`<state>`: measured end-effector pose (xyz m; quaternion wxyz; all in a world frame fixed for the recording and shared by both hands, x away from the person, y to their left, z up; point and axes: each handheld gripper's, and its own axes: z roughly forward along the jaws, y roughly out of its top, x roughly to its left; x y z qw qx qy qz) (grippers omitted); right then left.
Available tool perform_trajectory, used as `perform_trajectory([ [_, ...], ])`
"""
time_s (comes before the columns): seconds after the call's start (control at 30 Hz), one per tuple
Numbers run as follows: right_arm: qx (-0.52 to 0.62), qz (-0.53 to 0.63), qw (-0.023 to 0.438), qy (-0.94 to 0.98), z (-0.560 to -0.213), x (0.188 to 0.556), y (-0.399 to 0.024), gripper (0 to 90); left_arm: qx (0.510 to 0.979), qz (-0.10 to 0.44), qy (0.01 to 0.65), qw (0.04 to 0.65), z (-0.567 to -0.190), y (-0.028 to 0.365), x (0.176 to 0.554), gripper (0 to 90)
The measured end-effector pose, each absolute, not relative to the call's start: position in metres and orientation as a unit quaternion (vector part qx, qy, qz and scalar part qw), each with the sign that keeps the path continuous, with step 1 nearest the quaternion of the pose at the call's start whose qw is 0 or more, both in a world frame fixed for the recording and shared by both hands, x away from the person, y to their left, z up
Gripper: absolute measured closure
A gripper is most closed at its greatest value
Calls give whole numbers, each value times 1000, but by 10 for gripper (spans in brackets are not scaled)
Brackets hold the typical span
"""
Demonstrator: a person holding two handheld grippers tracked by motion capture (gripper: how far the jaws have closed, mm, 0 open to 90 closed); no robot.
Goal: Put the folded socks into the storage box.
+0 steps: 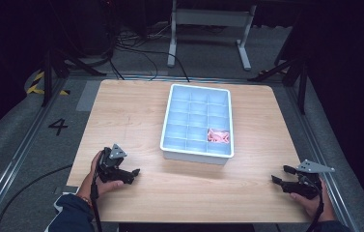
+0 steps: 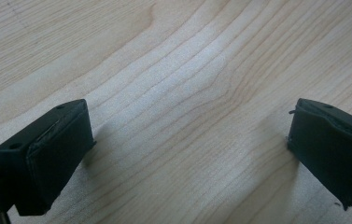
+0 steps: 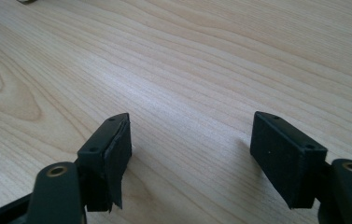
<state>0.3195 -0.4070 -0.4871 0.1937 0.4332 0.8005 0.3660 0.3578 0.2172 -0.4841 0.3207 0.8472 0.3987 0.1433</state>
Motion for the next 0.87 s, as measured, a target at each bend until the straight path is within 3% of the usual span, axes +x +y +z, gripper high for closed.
perform_trajectory([
  [0.87, 443, 362, 197, 796, -487, 321, -407, 276, 850, 144, 394, 319, -484, 217, 360, 1],
])
